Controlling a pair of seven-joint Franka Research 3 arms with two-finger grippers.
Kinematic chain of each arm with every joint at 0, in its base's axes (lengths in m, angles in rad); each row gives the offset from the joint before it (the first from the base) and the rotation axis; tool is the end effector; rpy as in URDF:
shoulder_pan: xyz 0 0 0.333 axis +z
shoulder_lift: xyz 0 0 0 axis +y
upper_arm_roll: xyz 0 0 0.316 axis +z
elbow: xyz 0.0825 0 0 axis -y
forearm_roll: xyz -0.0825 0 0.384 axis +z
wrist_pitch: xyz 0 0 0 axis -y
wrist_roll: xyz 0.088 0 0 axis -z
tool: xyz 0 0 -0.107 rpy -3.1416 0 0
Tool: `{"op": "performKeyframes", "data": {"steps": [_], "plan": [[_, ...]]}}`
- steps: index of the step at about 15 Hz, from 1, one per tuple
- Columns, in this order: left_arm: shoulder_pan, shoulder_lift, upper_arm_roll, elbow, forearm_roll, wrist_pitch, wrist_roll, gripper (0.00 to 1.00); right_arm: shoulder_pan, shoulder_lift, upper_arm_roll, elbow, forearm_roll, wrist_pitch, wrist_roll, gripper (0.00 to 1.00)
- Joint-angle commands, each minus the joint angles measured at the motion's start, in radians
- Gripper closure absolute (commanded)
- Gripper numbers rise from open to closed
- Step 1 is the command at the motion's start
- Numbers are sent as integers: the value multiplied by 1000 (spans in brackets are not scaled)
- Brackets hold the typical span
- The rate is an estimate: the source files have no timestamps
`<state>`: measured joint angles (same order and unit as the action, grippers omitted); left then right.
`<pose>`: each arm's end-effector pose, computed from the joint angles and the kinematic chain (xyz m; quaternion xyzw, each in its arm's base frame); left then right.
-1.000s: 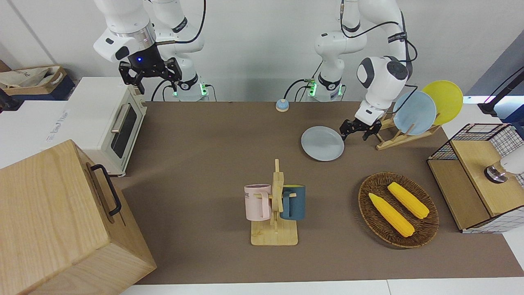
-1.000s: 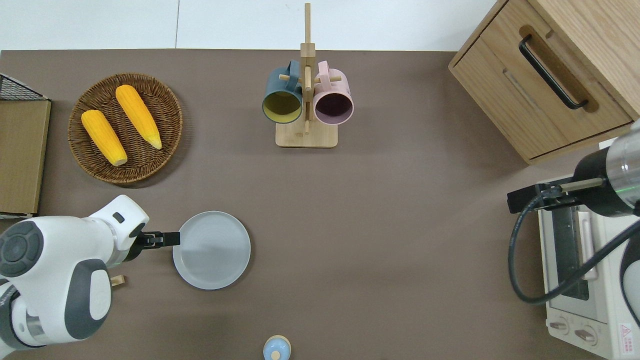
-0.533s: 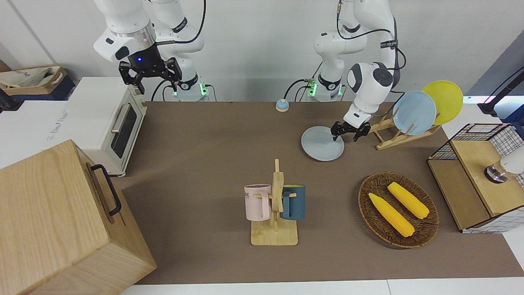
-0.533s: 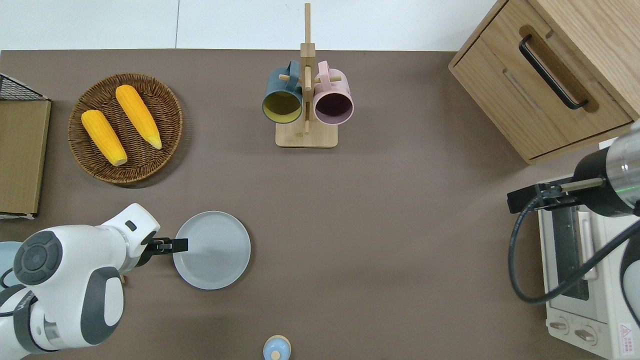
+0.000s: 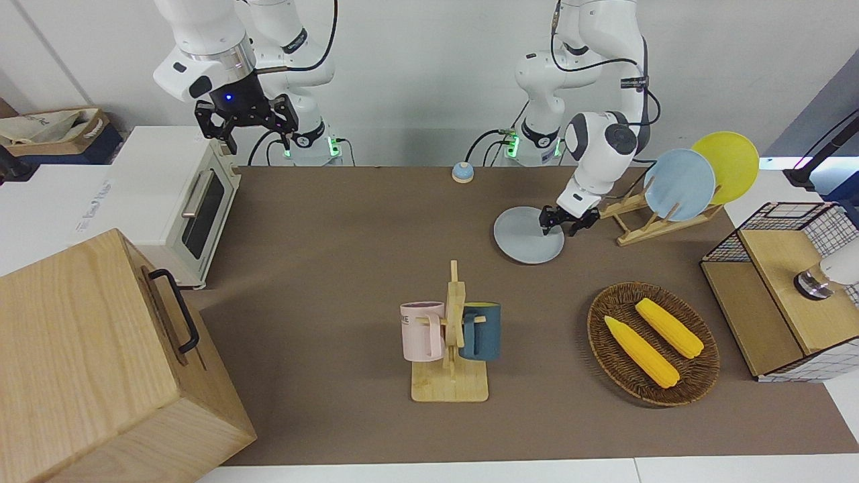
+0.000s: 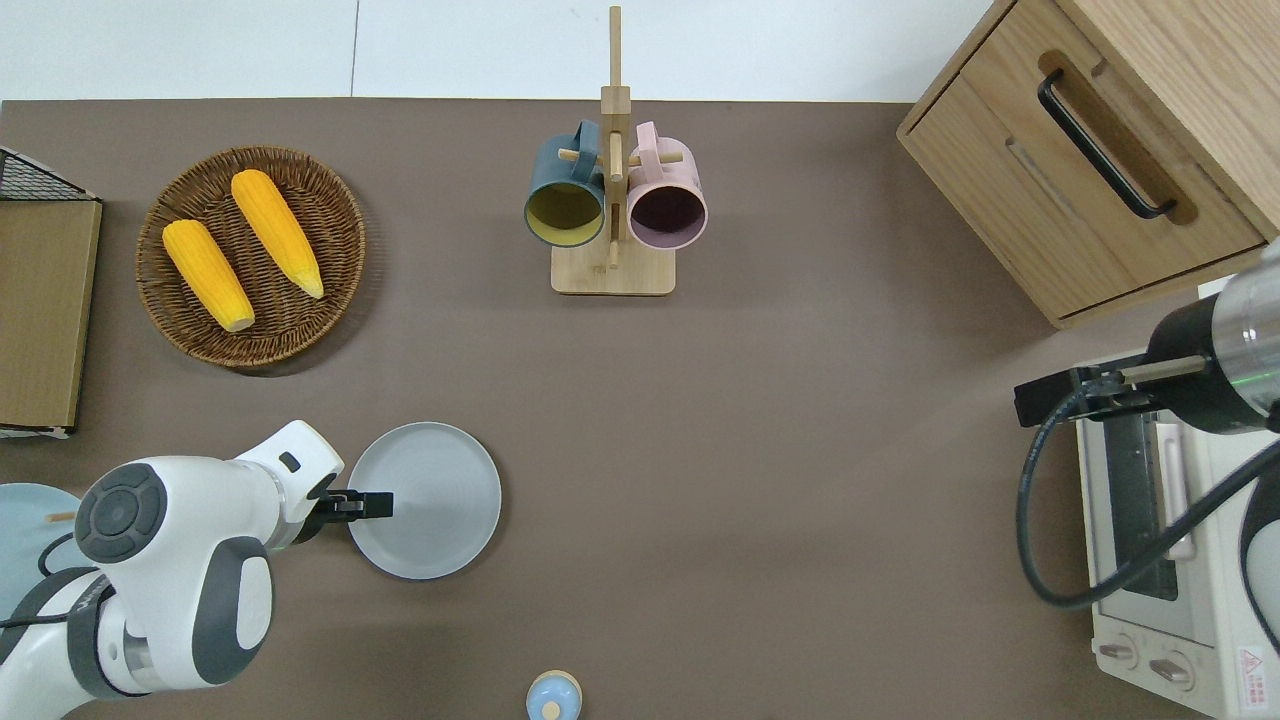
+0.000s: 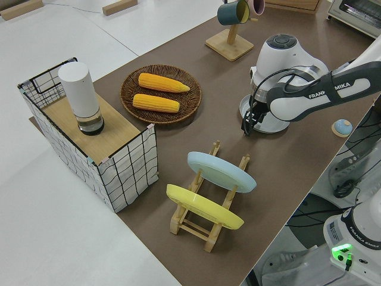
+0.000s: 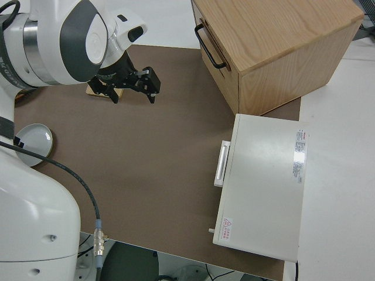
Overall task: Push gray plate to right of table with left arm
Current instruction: 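Press the left gripper against the gray plate's rim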
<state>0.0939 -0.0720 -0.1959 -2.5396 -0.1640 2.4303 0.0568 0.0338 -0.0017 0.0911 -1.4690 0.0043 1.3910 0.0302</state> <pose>0.4453 -0.0453 0.2948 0.9987 -0.0158 -0.0198 0.0449 0.5307 0.0672 0.6575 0.9981 0.0476 -0.0382 0.0009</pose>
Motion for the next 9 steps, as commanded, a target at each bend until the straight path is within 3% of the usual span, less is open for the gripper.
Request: {"op": "performKeyframes", "data": {"steps": [1,3,9], "plan": [[-16,-8,9,-16,-17,24,-12,836,-11,-8,6,-1,8,-12,-1,17],[-16,-6,9,-16,-17,26,-12,998,-11,-8,6,1,8,-12,-3,17],[-37,15,9,-4,-55,35,-17,1000,-11,-8,6,-1,10,-12,-3,17]]}}
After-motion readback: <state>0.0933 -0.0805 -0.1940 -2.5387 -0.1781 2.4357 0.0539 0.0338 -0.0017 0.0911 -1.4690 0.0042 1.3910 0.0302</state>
